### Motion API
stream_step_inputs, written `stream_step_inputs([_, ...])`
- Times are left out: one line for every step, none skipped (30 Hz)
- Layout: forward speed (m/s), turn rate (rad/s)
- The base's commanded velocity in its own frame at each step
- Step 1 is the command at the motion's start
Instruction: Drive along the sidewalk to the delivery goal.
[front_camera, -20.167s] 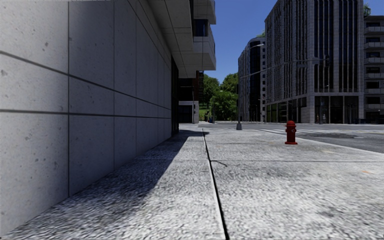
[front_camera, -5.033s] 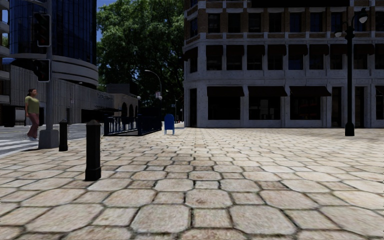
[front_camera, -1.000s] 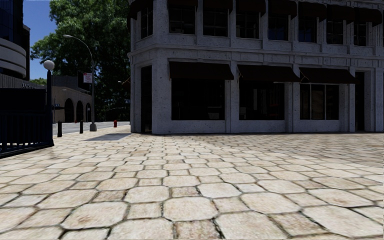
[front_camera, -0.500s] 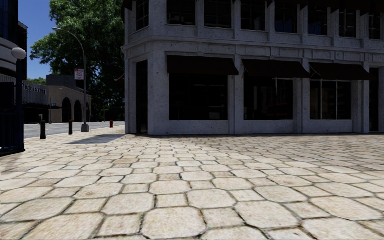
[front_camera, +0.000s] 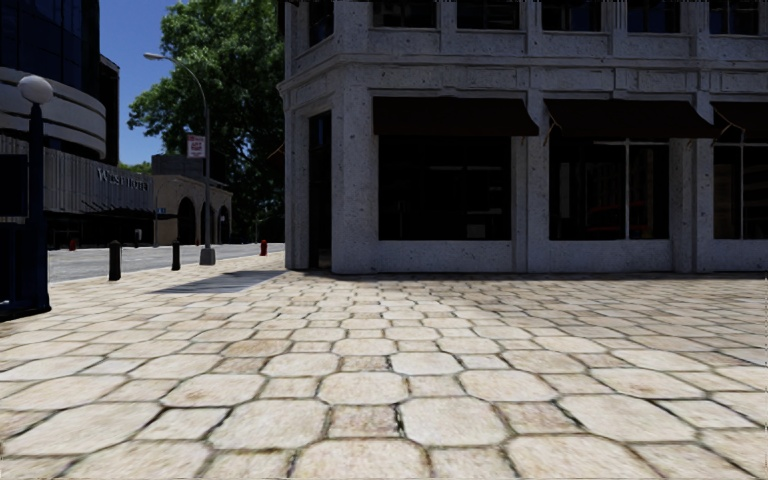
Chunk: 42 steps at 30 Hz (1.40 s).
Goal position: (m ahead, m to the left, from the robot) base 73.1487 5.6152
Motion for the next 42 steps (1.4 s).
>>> stream_step_inputs([2.00,1.20])
stream_step_inputs([2.00,1.12])
stream_step_inputs([2.00,0.55])
stream_step_inputs([2.00,0.55])
stream_step_inputs([2.00,0.43])
stream_step_inputs([2.00,0.33])
stream_step_inputs([2.00,0.17])
stream_step_inputs([2.00,0.04])
stream_step_inputs([2.00,0.02])
stream_step_inputs([2.00,0.01])
stream_step_inputs([2.00,0.00])
stream_step_inputs([2.00,0.00])
stream_step_inputs([2.00,0.00])
stream_step_inputs([2.00,0.00])
stream_step_inputs([2.00,0.00])
stream_step_inputs([2.00,0.00])
stream_step_inputs([2.00,0.00])
stream_step_inputs([2.00,0.00])
stream_step_inputs([2.00,0.00])
stream_step_inputs([2.00,0.00])
stream_step_inputs([2.00,0.00])
stream_step_inputs([2.00,0.00])
stream_step_inputs([2.00,0.00])
stream_step_inputs([2.00,0.00])
stream_step_inputs([2.00,0.03])
stream_step_inputs([2.00,0.21])
stream_step_inputs([2.00,0.21])
stream_step_inputs([2.00,0.46])
stream_step_inputs([2.00,0.61])
stream_step_inputs([2.00,0.66])
stream_step_inputs([2.00,0.67])
stream_step_inputs([2.00,0.68])
stream_step_inputs([2.00,0.56])
stream_step_inputs([2.00,0.56])
stream_step_inputs([2.00,0.31])
stream_step_inputs([2.00,0.14])
stream_step_inputs([2.00,0.06])
stream_step_inputs([2.00,0.02])
stream_step_inputs([2.00,0.01])
stream_step_inputs([2.00,0.01])
stream_step_inputs([2.00,0.01])
stream_step_inputs([2.00,0.01])
